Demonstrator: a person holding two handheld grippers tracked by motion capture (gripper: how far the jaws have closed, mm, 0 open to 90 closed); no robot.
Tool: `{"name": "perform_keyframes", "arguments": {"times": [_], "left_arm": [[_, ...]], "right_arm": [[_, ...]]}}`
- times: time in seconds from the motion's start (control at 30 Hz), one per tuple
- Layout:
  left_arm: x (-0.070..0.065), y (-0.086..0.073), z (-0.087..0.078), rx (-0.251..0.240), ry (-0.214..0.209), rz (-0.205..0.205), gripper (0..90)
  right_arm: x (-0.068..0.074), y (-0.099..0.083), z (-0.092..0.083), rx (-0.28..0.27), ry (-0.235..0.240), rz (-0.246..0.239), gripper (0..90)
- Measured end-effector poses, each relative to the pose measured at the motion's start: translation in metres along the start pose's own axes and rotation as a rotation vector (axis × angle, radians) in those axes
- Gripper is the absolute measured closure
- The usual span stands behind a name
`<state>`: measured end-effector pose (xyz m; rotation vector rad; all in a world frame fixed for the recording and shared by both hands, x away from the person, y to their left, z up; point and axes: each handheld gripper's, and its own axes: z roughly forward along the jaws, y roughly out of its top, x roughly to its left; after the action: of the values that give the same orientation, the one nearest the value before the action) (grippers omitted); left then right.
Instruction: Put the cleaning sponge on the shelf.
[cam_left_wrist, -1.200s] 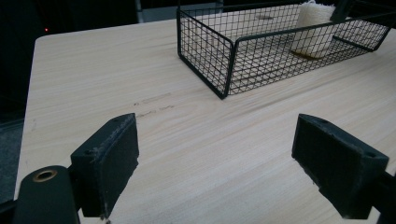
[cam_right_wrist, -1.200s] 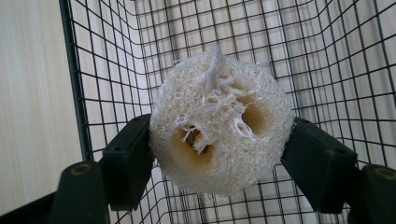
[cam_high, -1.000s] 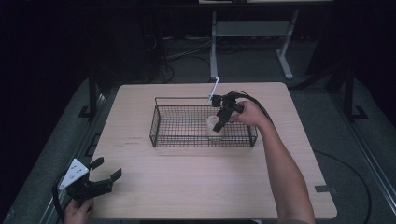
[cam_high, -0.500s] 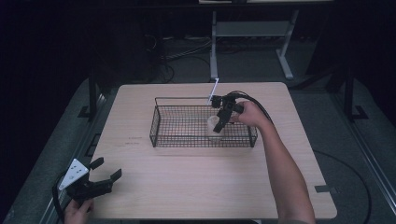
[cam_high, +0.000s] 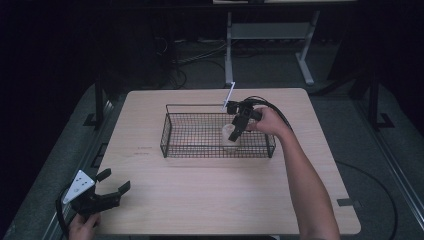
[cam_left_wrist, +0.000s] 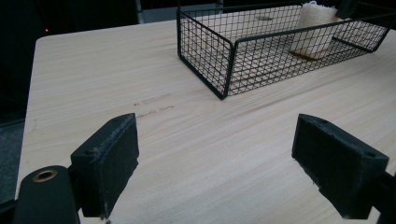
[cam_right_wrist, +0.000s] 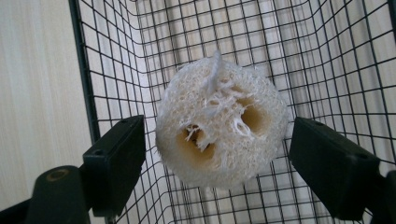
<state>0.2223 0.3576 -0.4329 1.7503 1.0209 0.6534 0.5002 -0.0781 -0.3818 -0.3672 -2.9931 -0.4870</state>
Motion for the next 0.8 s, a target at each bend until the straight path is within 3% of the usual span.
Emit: {"name": "perform_keyframes", "arguments": {"times": [0.27, 0.8], "left_arm": [[0.000, 0.000, 0.000, 0.001, -0.002, -0.001, 14.0], [-0.002, 0.000, 0.001, 0.004, -0.005, 0.005, 14.0]], "right_arm": [[0.004, -0.004, -0.018, -0.032, -0.020, 0.001, 18.3], [0.026, -0.006, -0.046, -0.056, -0.039, -0.035, 18.3]]}}
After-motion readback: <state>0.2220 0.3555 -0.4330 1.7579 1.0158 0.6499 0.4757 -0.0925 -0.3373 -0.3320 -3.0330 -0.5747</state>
